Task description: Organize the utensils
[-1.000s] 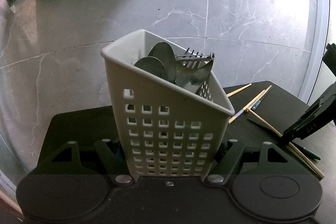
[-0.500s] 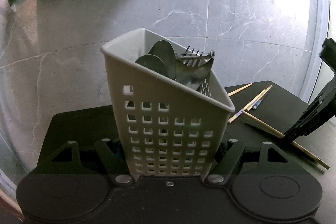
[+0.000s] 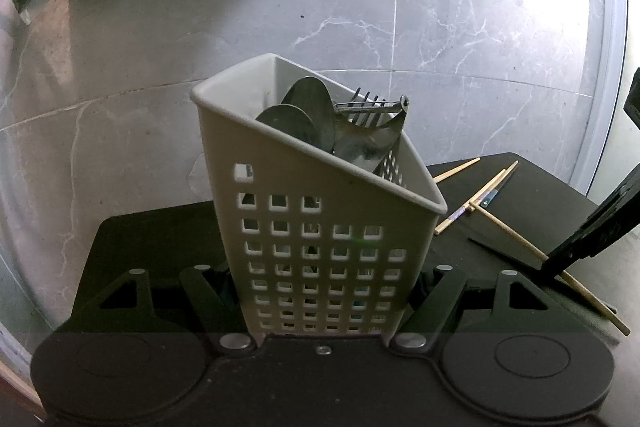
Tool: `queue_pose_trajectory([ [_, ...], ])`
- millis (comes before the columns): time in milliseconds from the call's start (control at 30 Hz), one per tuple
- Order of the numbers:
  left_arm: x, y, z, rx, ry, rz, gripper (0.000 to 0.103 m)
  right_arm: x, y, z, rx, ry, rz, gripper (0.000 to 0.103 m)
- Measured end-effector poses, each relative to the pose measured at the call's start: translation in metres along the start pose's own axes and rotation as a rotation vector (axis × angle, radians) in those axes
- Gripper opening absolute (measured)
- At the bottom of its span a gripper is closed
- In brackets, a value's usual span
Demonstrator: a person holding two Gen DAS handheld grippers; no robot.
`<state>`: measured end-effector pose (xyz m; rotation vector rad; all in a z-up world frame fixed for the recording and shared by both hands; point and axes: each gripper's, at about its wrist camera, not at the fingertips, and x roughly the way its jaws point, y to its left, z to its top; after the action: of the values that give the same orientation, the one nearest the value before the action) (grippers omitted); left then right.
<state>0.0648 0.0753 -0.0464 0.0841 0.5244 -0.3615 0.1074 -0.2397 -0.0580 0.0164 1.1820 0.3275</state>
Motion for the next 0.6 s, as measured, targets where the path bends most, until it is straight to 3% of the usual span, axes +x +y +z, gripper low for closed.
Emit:
queue_pose_trajectory([
  [433,0.0,0.0,0.0,0.0,0.0,0.001,0.076,0.009,0.012,0.001,-0.099,0.06,-0.052,0.008],
  [600,0.0,0.0,0.0,-0.001,-0.001,0.0,0.076,0.009,0.016,0.0,-0.138,0.09,-0.051,0.014],
])
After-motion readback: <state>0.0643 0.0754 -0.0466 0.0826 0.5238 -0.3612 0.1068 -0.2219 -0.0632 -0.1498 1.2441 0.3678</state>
